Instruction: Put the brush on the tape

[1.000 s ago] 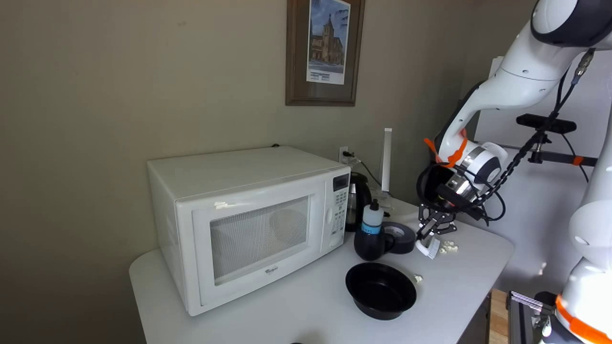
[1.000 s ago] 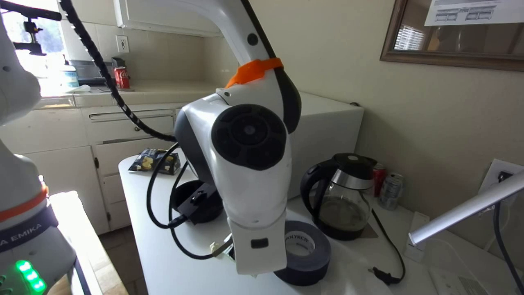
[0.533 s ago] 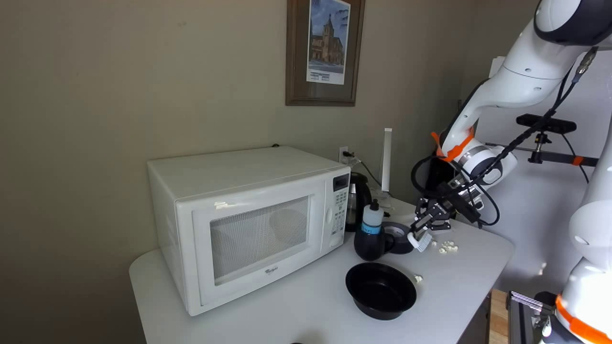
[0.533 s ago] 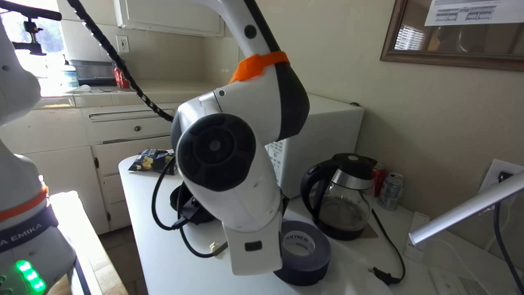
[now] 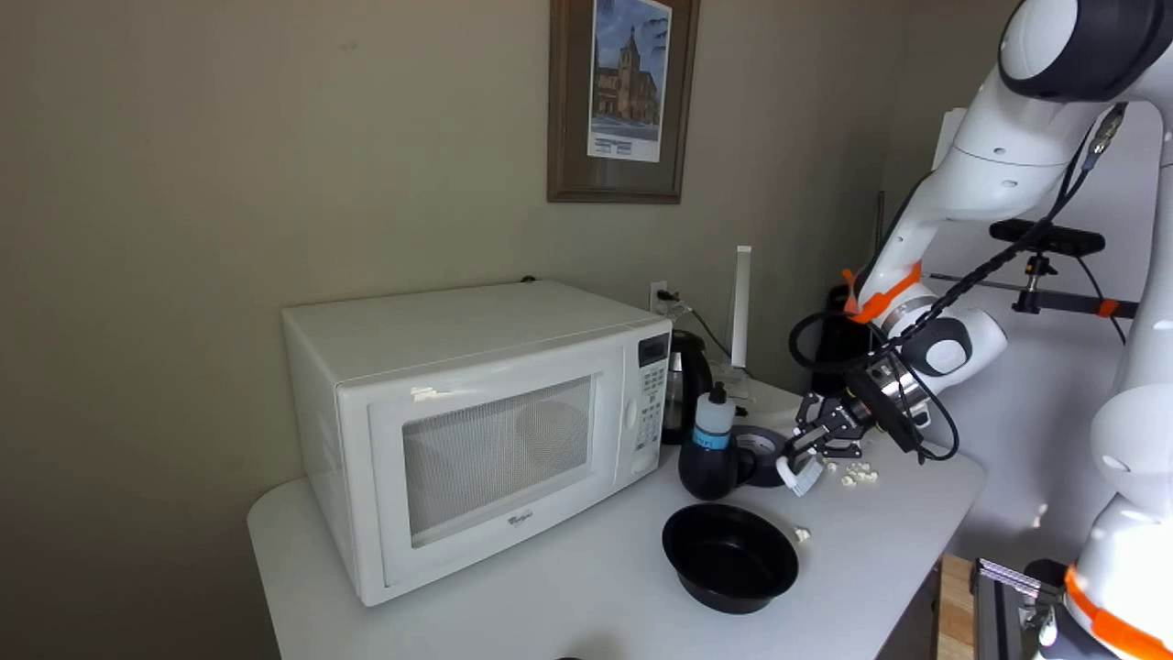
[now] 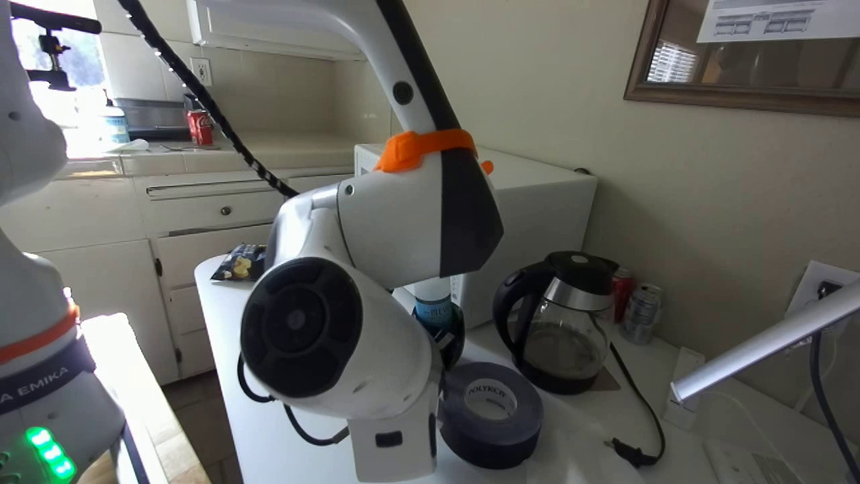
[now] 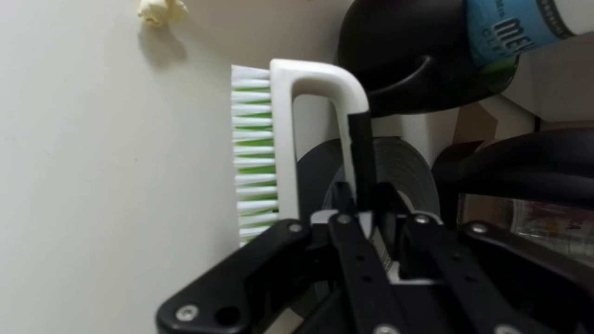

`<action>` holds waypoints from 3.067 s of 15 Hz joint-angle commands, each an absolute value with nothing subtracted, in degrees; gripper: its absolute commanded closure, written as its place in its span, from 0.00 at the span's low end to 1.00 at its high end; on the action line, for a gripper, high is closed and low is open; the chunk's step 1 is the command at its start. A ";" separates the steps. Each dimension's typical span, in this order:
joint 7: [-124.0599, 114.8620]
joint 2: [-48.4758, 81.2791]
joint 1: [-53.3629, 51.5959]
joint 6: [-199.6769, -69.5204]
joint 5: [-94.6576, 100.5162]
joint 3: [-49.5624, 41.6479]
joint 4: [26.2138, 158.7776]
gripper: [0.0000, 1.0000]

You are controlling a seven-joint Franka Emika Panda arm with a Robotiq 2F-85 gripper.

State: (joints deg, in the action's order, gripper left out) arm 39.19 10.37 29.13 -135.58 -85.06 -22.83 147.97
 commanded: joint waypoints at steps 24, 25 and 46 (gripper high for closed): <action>50.65 13.12 25.46 -127.92 -106.66 -26.34 140.75 0.95; 50.68 14.20 25.34 -128.14 -106.74 -26.43 140.14 0.95; 48.76 22.82 25.35 -128.35 -104.17 -27.75 135.43 0.13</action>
